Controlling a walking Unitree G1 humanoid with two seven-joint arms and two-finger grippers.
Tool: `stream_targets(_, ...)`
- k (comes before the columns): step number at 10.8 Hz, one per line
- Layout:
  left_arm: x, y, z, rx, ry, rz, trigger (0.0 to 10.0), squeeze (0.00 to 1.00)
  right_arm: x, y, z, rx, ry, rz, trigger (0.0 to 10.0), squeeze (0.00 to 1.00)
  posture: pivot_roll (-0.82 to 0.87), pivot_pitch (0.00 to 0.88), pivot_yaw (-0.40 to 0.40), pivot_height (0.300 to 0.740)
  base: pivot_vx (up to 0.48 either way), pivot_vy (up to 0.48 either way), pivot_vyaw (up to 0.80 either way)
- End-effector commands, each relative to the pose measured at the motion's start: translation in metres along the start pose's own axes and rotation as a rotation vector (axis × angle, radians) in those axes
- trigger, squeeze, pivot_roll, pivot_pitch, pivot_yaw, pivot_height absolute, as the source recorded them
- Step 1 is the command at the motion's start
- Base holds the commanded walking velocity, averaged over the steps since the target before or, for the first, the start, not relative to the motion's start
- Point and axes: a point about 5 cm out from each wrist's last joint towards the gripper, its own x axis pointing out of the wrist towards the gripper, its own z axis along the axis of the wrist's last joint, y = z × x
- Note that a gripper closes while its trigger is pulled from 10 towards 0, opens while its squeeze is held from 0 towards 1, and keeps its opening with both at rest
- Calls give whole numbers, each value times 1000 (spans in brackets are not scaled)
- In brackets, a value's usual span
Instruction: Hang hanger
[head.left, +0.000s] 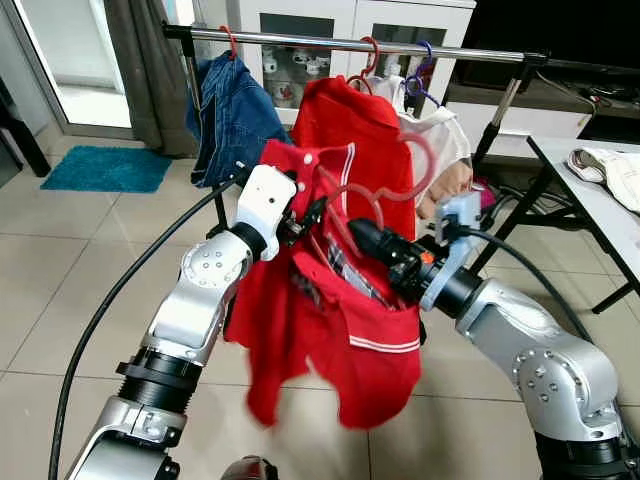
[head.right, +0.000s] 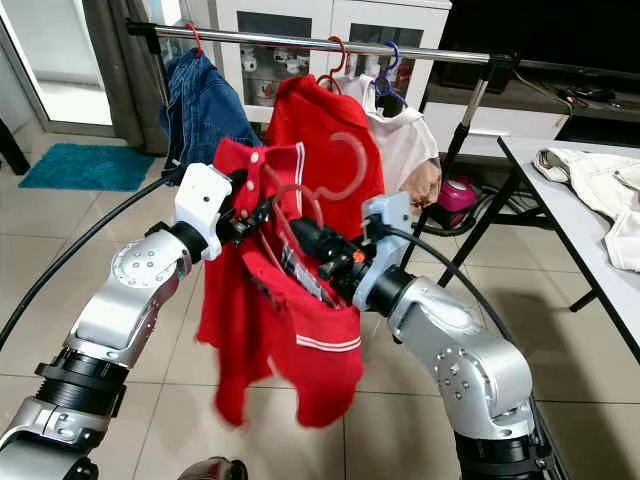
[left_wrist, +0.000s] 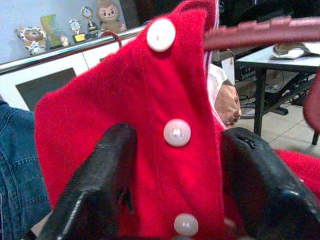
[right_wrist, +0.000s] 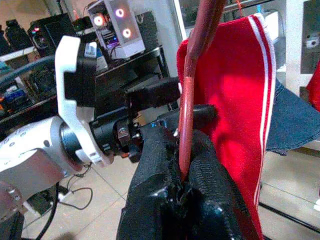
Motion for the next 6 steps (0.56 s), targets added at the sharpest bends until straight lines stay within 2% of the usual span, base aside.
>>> stream_targets(1,3,-3,1,15,4,-15,0,0,-2,1,8,2,-51,11,10000,0,-66,0,-36,740,0,0,0)
stream_targets(6,4,-3,1,26,-23,23,0,0,-2,-3,6,14,-34,-18,10000,0,-66,0,-43,740,0,0,0)
